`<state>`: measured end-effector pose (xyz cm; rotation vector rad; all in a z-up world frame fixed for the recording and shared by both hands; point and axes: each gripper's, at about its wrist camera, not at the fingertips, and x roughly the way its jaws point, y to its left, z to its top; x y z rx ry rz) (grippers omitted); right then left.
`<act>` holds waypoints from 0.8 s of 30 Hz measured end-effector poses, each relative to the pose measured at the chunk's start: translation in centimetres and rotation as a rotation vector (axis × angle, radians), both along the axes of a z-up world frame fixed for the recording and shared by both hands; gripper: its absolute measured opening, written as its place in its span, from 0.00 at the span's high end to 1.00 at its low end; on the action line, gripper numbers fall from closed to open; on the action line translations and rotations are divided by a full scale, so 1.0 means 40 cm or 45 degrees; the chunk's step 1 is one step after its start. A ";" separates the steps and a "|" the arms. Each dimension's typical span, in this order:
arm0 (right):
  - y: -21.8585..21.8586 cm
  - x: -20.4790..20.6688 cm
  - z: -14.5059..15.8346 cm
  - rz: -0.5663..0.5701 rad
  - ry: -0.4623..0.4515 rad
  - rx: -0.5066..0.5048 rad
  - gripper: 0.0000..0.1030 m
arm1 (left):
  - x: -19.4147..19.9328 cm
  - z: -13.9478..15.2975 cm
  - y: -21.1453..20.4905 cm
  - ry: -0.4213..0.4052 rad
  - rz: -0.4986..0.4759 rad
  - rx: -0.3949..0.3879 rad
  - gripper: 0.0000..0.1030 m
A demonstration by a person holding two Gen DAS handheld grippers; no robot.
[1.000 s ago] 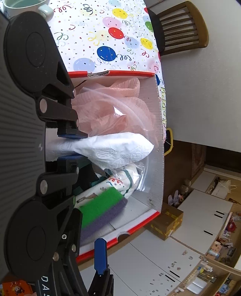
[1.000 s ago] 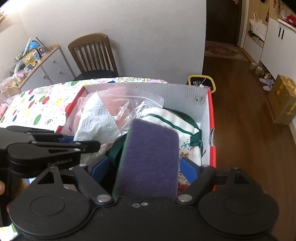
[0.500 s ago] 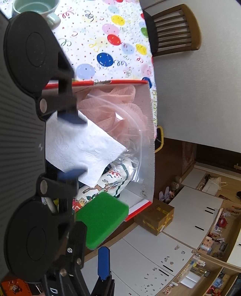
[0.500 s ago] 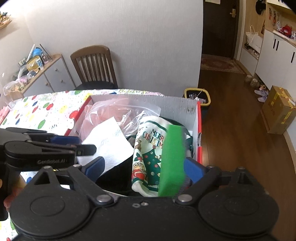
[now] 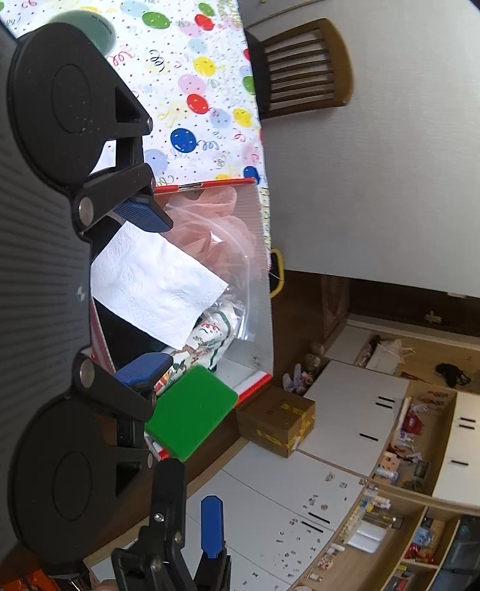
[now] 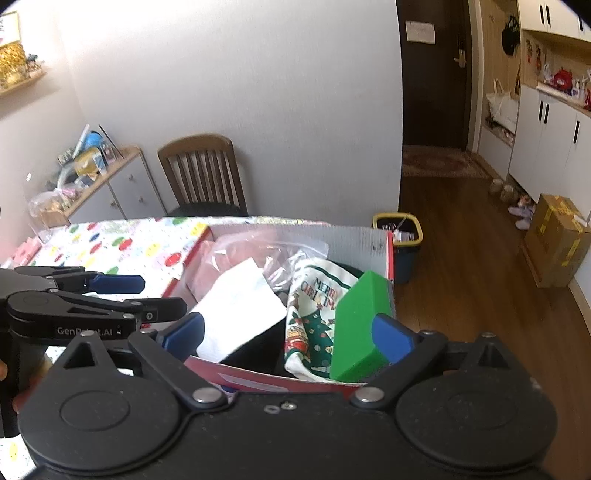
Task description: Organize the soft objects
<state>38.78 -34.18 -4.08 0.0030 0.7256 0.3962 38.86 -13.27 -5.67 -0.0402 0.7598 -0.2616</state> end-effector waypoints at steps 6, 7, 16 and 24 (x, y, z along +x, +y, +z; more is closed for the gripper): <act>-0.001 -0.065 0.029 0.013 -0.113 0.027 0.02 | -0.074 0.036 0.008 -0.084 0.002 0.001 0.26; -0.001 -0.076 0.034 0.014 -0.133 0.035 0.02 | -0.088 0.041 0.012 -0.095 0.004 0.001 0.25; 0.013 -0.168 0.056 0.026 -0.303 0.036 0.00 | -0.186 0.082 0.041 -0.172 0.028 -0.010 0.18; 0.027 -0.237 0.063 0.020 -0.387 0.061 0.00 | -0.245 0.103 0.061 -0.194 0.048 -0.037 0.10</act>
